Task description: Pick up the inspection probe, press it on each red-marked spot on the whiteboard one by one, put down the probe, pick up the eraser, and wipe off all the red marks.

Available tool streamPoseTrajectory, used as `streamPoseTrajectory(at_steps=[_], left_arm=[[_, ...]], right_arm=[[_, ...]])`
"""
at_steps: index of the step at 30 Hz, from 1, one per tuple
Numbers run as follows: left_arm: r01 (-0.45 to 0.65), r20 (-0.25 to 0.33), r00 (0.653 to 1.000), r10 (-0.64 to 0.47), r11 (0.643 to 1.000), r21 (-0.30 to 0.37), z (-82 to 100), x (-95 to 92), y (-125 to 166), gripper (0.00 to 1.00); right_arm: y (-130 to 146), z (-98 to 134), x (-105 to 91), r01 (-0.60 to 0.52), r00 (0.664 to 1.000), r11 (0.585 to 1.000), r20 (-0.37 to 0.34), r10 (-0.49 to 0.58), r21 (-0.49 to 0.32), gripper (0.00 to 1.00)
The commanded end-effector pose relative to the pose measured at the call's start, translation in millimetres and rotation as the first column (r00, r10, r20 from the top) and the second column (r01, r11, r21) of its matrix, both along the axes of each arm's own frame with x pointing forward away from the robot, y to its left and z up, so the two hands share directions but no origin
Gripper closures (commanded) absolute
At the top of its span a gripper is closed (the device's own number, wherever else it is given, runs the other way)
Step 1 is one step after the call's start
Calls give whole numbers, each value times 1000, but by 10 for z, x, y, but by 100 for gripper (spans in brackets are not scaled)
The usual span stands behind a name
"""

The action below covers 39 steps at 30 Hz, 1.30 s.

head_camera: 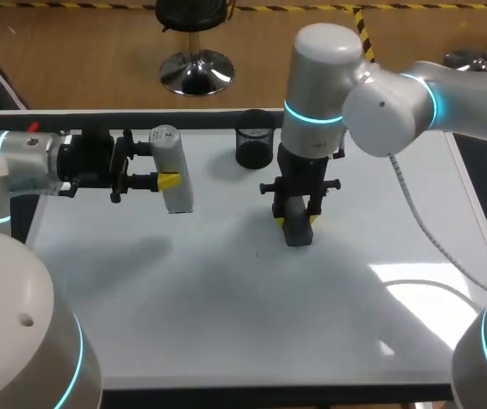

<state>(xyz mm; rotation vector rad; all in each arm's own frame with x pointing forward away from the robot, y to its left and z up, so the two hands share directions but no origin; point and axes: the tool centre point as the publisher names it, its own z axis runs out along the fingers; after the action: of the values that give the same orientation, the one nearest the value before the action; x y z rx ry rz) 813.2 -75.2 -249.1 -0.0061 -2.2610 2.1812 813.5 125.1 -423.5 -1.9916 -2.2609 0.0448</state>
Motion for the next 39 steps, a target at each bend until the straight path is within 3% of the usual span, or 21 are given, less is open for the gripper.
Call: streamPoseTrajectory(at_steps=[1, 12, 30, 39], left_arm=[[-4, 2, 1000, 4, 1000, 0, 12, -12, -3, 100], [-4, 2, 1000, 4, 1000, 0, 12, -12, -3, 100], [-4, 2, 1000, 4, 1000, 0, 12, -12, -3, 100], [-4, 2, 1000, 4, 1000, 0, 12, -12, -3, 100]], right_arm=[[10, -28, 26, -3, 1000, 1000, -5, 3, -8, 100], [-322, -53, 20, 36, 999, 999, -8, -36, 5, 100], [-732, 49, -85, 57, 998, 998, 10, -57, -39, 100], [-876, 249, -183, 18, 999, 998, 28, -17, -53, 100]])
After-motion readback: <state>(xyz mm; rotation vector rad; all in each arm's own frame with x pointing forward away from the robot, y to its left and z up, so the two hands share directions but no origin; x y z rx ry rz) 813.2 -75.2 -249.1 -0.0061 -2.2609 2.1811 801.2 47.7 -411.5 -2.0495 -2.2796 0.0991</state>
